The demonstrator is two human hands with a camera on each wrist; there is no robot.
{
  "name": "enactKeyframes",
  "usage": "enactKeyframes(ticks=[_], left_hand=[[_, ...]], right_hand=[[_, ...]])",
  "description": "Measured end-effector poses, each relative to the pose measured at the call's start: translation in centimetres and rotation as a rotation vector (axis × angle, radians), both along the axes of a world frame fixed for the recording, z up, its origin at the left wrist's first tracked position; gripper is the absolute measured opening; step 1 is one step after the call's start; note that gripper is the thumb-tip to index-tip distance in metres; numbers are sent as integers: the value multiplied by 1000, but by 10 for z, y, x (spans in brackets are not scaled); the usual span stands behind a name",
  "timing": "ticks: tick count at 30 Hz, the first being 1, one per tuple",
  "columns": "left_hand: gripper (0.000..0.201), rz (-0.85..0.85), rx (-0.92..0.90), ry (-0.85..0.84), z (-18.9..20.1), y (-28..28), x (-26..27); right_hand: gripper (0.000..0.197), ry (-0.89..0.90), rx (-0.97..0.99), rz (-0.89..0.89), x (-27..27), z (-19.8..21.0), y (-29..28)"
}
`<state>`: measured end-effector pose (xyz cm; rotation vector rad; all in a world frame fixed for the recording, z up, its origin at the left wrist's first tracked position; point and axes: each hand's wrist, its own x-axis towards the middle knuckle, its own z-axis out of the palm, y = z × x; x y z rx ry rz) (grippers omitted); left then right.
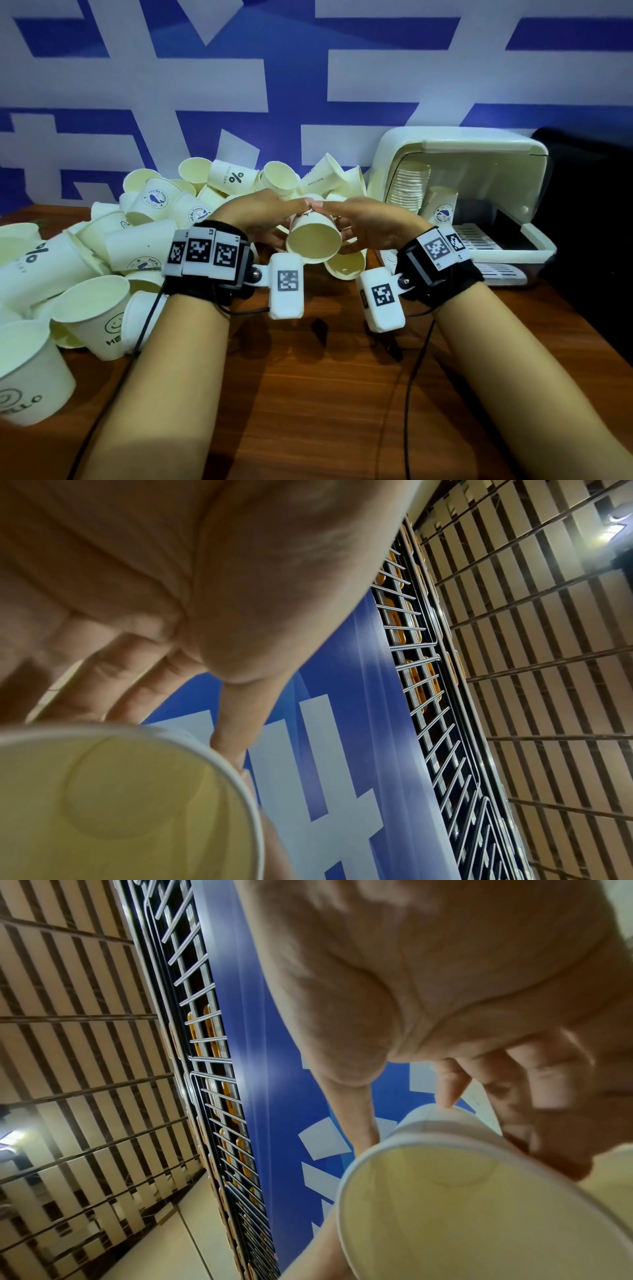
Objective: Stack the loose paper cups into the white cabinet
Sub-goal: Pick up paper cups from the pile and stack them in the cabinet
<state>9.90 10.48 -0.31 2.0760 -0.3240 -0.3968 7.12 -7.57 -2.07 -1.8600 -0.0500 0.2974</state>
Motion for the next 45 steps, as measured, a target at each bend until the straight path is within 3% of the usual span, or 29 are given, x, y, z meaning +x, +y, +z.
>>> enactKeyframes(ticks=[3,7,10,13,19,24,29,33,38,45], left_hand=[[51,-9,-52,-31,1,-4,2],[45,-44,-184,-95,3,-21,-5],[44,-89,-269,-138,2,-36,-15],[43,-123,-322,-211,0,-54,-20],[50,-183,-309,-442,14,-106,-20],[46,-217,-252,-690,25,-157,-18],[49,-305,-222,-679,18,-196,-5],[39,-285,-296,-654,5,-210,8],[45,-328,-301,-650,-5,-216,18],[57,-362,-211,-697,-8,-219,23]], right_hand=[[50,-40,-32,17,-2,10,-9],[33,-151,-82,-19,-11,24,-28],[54,-219,-152,-92,-18,35,-45],[54,-286,-266,-107,-28,45,-59],[71,-460,-378,-282,-43,58,-98],[73,-581,-402,-468,-53,56,-140],[75,-622,-447,-610,-51,45,-167],[74,-689,-430,-653,-41,33,-174],[70,-695,-630,-724,-26,25,-184],[69,-664,-524,-864,-14,14,-181]])
